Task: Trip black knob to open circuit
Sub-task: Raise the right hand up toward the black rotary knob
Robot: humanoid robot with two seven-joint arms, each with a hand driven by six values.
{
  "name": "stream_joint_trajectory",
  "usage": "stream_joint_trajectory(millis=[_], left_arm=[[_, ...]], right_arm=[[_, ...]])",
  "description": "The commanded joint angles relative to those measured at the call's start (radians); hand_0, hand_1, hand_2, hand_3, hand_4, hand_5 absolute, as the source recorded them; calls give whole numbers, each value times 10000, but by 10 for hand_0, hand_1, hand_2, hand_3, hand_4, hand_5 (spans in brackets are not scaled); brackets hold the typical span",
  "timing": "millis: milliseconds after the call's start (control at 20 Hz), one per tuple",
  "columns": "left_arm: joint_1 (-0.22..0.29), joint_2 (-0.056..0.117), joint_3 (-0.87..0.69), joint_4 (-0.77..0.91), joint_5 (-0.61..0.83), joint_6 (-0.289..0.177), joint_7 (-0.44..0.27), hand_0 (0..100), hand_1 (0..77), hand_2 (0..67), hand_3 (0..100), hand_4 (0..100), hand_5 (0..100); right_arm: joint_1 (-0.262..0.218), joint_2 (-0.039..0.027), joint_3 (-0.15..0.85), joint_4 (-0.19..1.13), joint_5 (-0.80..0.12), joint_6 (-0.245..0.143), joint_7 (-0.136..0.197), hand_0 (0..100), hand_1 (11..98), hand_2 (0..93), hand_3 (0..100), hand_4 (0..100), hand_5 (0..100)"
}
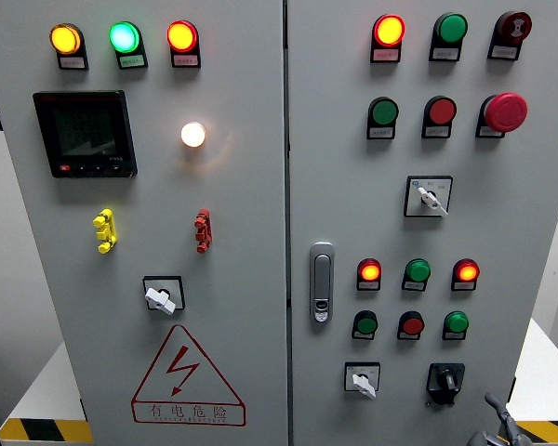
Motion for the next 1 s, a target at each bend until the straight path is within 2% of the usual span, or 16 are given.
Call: stream_joint_trajectory(millis=[0, 50, 150, 350, 650, 950], left_arm=[[0, 0, 0, 0, 0, 0, 0, 0, 0, 194, 263, 97, 86], [0, 0, 0, 0, 0, 0, 0, 0, 0, 194, 263, 97, 86], [0, 0, 0, 0, 0, 0, 0, 0, 0, 194, 263, 97, 86], [0, 0, 0, 0, 0, 0, 0, 0, 0, 194, 263, 97, 86], [0, 0, 0, 0, 0, 0, 0, 0, 0, 194, 263, 97, 86], [0, 0, 0, 0, 0, 0, 0, 0, 0, 195, 262, 97, 86]], right_arm=[[59, -2, -10, -92, 182, 5, -8, 1000, 730, 0, 885, 914, 1000], [74, -18, -40, -122, 351, 5, -8, 1000, 730, 0, 885, 915, 1000], [211, 13, -102, -199, 459, 5, -23, 1000, 718, 0, 885, 918, 1000], [411, 13, -117, -261, 475, 5, -208, 1000, 695, 0, 889, 924, 1000], [350, 74, -393, -215, 475, -10, -238, 1000, 650, 18, 897, 937, 1000], [335, 74, -485, -199, 460, 5, -330, 1000, 617, 46, 904, 946, 1000]])
